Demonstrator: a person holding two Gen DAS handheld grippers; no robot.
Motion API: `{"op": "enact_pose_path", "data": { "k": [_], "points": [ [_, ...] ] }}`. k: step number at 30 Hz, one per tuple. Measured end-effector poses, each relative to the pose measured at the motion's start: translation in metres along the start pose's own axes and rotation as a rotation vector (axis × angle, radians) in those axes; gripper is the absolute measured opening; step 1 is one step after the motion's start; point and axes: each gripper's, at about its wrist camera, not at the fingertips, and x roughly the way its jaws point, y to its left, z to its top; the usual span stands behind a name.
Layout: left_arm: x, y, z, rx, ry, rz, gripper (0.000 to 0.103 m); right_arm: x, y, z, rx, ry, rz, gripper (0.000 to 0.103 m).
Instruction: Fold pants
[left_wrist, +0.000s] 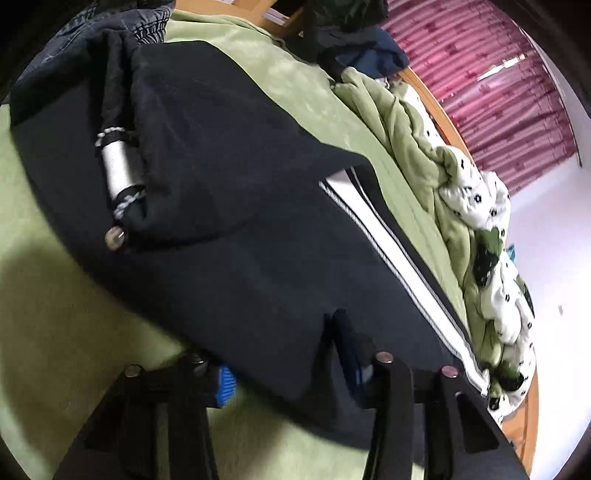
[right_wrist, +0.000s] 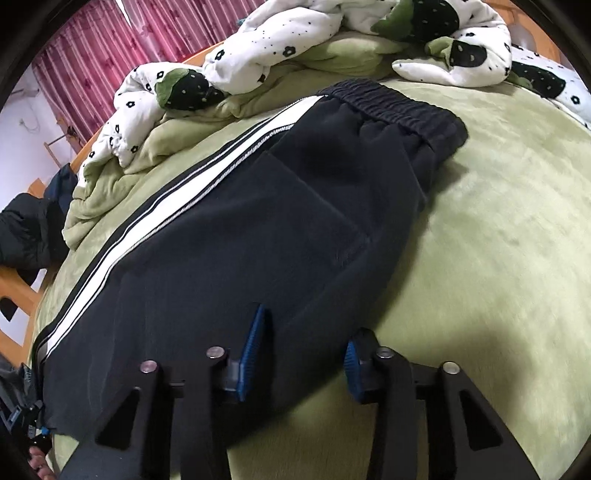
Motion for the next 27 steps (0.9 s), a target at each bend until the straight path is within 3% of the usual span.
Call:
{"op": "enact_pose_path", "data": {
  "k": [6,8,10,12,16,20,27],
  "points": [
    [0.006,-0.001,0.006,0.031,-0.007,0.015,0.03,0.017,-0.011,0.021,0.044,-0.004,0.055,0.038],
    [0.006,-0.003,0.006,0.041,-0.01,0.033,0.025,0.018,-0.013,0.022,0.053,-0.003,0.065,0.031],
    [0.005,-0.007,0.004,0.072,-0.019,0.06,0.021,0.016,-0.015,0.023,0.059,-0.023,0.086,0.016],
    [0.001,-0.01,0.001,0.083,-0.028,0.073,0.017,0.01,-0.021,0.025,0.098,-0.04,0.119,0.012],
    [-0.013,-0.015,-0.005,0.121,-0.053,0.082,0.013,-0.016,-0.03,0.03,0.192,-0.069,0.182,0.01],
    [-0.036,-0.017,-0.019,0.159,-0.044,0.072,0.011,-0.055,-0.033,0.026,0.11,-0.118,0.176,0.007],
    [-0.09,-0.026,-0.078,0.293,0.027,0.0,0.011,-0.112,-0.106,-0.008,0.184,-0.143,0.166,0.006]
  ]
}}
